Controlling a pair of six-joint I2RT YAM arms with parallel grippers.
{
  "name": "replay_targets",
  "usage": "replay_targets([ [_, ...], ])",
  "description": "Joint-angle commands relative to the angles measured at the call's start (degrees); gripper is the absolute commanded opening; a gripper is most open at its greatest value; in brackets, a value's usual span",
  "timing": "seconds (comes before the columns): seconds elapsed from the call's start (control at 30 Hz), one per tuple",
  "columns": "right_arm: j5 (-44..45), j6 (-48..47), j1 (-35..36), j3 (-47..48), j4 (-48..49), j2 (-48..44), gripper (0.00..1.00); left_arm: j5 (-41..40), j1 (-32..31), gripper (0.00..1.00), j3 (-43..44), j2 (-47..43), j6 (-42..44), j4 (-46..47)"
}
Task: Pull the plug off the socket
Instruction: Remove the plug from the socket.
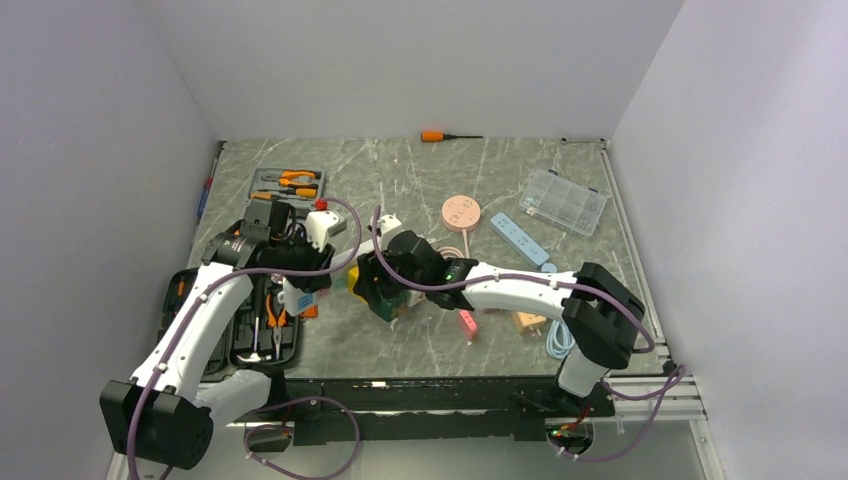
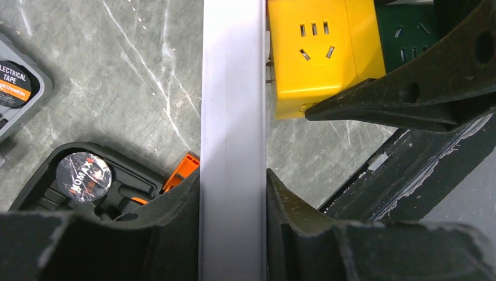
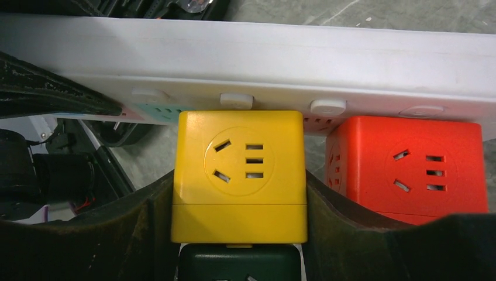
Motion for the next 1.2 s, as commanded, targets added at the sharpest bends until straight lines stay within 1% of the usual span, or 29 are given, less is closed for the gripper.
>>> replay_targets([
  [0.0,-3.0,2.6,0.1,0.2,15.2,-9.5,0.00,-7.6,0.0,0.24,-0.5,-1.4,1.9,2.7],
  [0.07,-2.8,2.7,0.1,-1.2,14.9,-10.2,0.00,-9.0,-0.2,0.18,-0.2,-1.6,2.0,2.6],
  [0.17,-2.4,2.8,0.1,-3.0,14.3,-11.3,0.00,-11.5,-0.6,0.05,0.3,-1.6,1.6,3.1],
  [0.33,-1.1,3.1,0.1,-4.6,12.2,-12.1,0.00,-17.1,-1.2,0.00,-0.3,-2.3,0.2,4.9],
  [0.57,-0.1,4.5,0.6,-6.7,11.7,-11.3,0.00,-24.2,-2.2,0.00,-2.2,-2.9,0.2,7.3],
  [0.7,0.2,5.1,1.4,-6.2,12.3,-9.3,0.00,-27.6,-2.8,0.00,-2.6,-2.3,0.2,8.2],
  [0.9,0.7,3.3,4.1,-2.2,11.0,-4.8,0.00,-27.9,-2.9,0.00,-2.3,-2.2,-0.2,8.6],
  [0.93,1.9,2.8,4.5,-2.2,10.7,-4.5,0.00,-27.5,-3.0,0.00,-2.5,-2.3,-0.1,8.6],
  [1.0,3.5,1.9,4.9,-3.0,9.7,-4.2,0.00,-26.4,-3.0,0.00,-2.9,-2.6,-0.1,8.4],
  [1.17,8.0,-1.5,5.8,-9.3,6.0,-6.1,0.00,-23.8,-3.0,0.00,-3.1,-2.8,0.1,7.8],
])
